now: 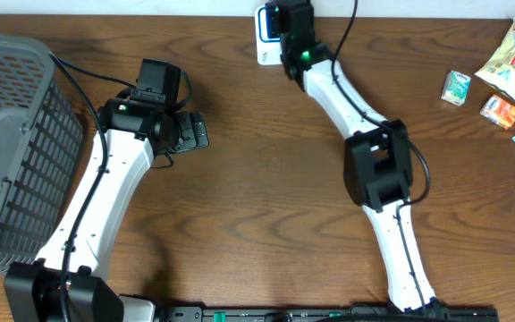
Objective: Scan the item barcode
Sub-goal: 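Carry the tin to the top right and release it by the packs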
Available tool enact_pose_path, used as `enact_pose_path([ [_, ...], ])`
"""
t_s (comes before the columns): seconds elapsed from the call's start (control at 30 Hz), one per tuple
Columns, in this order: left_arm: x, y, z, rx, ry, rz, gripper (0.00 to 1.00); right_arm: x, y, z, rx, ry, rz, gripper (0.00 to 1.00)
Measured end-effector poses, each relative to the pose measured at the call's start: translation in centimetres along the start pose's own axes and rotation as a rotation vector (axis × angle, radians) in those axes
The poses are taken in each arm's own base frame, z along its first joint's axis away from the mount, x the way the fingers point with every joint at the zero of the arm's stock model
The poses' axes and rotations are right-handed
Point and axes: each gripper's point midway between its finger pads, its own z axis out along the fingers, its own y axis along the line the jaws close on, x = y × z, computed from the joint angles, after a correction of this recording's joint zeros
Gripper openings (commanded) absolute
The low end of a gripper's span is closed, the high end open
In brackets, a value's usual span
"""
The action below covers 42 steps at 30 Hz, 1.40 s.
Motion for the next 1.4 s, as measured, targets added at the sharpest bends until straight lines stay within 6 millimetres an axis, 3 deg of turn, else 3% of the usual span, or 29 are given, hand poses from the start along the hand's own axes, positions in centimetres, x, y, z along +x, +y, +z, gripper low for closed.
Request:
enact_pose_path([
  [0.1,0.0,0.0,0.0,0.0,0.0,0.0,0.98,-1.8,-3.1,-1.7,0.045,0.054,-0.008,0.5],
  [0.17,0.0,0.0,0.0,0.0,0.0,0.0,0.98,-4.2,-8.0,-3.5,0.112,0.089,0.004,0.51],
  [0.3,0.0,0.0,0.0,0.0,0.0,0.0,0.98,-4.0,-16.7,-5.8,0.244,0.212,0.02,0.49],
  [0.47,0.0,0.0,0.0,0.0,0.0,0.0,0.98,1.7,-28.2,-8.7,0.418,0.463,0.058,0.53],
  [0.67,0.0,0.0,0.0,0.0,0.0,0.0,0.98,5.8,-37.3,-12.6,0.57,0.629,0.122,0.48],
  [0.77,0.0,0.0,0.0,0.0,0.0,0.0,0.98,7.2,-40.4,-14.6,0.621,0.687,0.155,0.61],
  [0.93,0.0,0.0,0.0,0.0,0.0,0.0,0.98,8.6,-44.4,-17.1,0.7,0.726,0.237,0.69],
  [1.03,0.0,0.0,0.0,0.0,0.0,0.0,0.98,9.0,-46.1,-18.1,0.74,0.717,0.297,0.84],
  [1.13,0.0,0.0,0.0,0.0,0.0,0.0,0.97,9.3,-46.9,-18.5,0.743,0.71,0.342,0.94],
  [1.23,0.0,0.0,0.0,0.0,0.0,0.0,0.98,9.5,-46.8,-18.3,0.716,0.705,0.377,0.96],
  [1.4,0.0,0.0,0.0,0.0,0.0,0.0,0.98,10.0,-45.1,-17.8,0.628,0.734,0.416,0.99],
])
